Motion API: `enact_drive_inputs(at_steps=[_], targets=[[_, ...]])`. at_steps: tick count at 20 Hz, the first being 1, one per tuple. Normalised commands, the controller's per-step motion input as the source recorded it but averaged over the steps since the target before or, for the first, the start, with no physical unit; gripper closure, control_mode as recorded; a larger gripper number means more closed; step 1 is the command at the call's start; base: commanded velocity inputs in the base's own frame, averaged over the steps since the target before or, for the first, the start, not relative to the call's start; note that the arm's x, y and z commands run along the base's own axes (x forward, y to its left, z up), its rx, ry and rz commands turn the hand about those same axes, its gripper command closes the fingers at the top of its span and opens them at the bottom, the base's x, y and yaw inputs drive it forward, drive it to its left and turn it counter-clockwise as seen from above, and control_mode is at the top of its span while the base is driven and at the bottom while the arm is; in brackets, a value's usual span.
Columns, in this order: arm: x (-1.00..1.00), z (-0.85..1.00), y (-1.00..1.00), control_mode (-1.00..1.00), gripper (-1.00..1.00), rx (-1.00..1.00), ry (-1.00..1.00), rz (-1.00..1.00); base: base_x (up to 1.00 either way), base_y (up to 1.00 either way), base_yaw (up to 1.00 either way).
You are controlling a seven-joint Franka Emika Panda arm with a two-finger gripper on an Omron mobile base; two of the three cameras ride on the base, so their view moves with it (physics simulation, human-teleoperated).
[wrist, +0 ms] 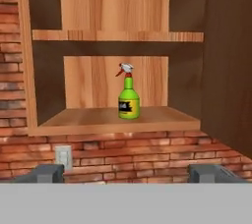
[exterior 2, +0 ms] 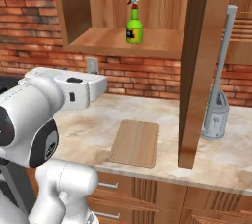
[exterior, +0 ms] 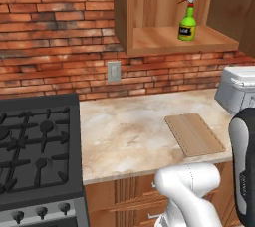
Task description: Grab the spray bottle from the cabinet, then place it next to the cutting board for sanitizing. Then grab the dish brush from the countertop next to the sink and place it next to the cutting board.
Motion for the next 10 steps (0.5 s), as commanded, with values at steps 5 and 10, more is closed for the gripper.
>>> enact_drive_inputs(at_steps=[5,10], targets=[[0.22,0.10,0.00,-1.00,-1.00,0.01,-0.17,-0.05,0.00,0.00,0.00],[0.52,0.36,-0.05,-1.00,-1.00,0.02,0.01,-0.02,0.00,0.00,0.00]])
